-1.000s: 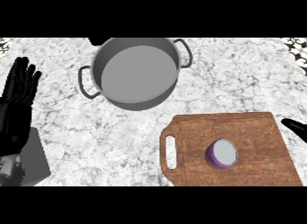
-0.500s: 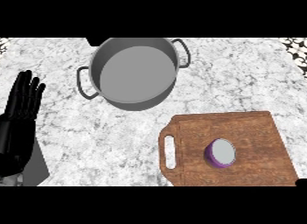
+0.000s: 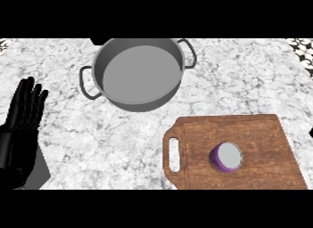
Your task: Pick the can from the cutting board and place it in the pot
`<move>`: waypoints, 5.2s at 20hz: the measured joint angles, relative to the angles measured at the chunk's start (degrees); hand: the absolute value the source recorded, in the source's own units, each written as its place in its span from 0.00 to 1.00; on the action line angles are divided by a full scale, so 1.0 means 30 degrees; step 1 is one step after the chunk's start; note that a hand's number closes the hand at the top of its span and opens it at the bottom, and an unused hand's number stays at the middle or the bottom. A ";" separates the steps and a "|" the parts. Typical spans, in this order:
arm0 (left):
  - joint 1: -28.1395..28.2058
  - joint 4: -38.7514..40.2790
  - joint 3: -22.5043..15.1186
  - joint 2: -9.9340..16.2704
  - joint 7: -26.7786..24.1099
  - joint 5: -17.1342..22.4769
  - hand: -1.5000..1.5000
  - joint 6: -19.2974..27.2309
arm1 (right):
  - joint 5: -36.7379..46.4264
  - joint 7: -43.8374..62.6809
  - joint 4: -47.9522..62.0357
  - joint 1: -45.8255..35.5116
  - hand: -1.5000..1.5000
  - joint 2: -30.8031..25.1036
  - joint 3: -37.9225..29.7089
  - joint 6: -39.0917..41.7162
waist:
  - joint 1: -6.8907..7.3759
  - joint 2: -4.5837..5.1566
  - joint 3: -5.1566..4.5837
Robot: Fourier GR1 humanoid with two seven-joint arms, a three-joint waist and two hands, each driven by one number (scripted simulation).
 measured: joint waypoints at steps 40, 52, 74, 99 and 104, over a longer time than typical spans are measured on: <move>-0.0392 0.0431 -0.1129 -0.2388 -0.0702 -0.0680 0.50 -0.0737 | 1.0908 0.8923 0.0670 -0.2972 1.00 0.5319 0.7573 -0.2393 | 0.1019 0.0026 0.0173; -0.0383 0.0506 -0.1329 -0.3085 -0.0640 -0.1098 0.50 -0.0690 | 1.2265 0.7971 0.1715 -0.4396 1.00 0.6913 0.7625 -0.4458 | 0.0929 -0.0013 0.0111; -0.1156 -0.0499 -0.3264 -0.3235 0.2064 -0.1782 0.50 -0.1070 | 2.1144 2.5238 0.7566 -1.6660 1.00 1.5728 1.2147 -0.3413 | 0.4104 0.0742 -0.0523; -0.1969 0.1022 -0.3119 -0.4584 0.0923 -0.2140 0.50 -0.0930 | 1.9627 3.3906 1.8692 -2.9627 1.00 1.5763 1.0569 -0.3482 | 0.3386 0.0818 -0.0204; -0.1777 0.1250 -0.2916 -0.4947 0.0301 -0.2140 0.50 -0.0928 | 1.8533 3.3287 2.0705 -2.9833 1.00 1.5795 0.9965 -0.4522 | 0.2991 0.0790 -0.0102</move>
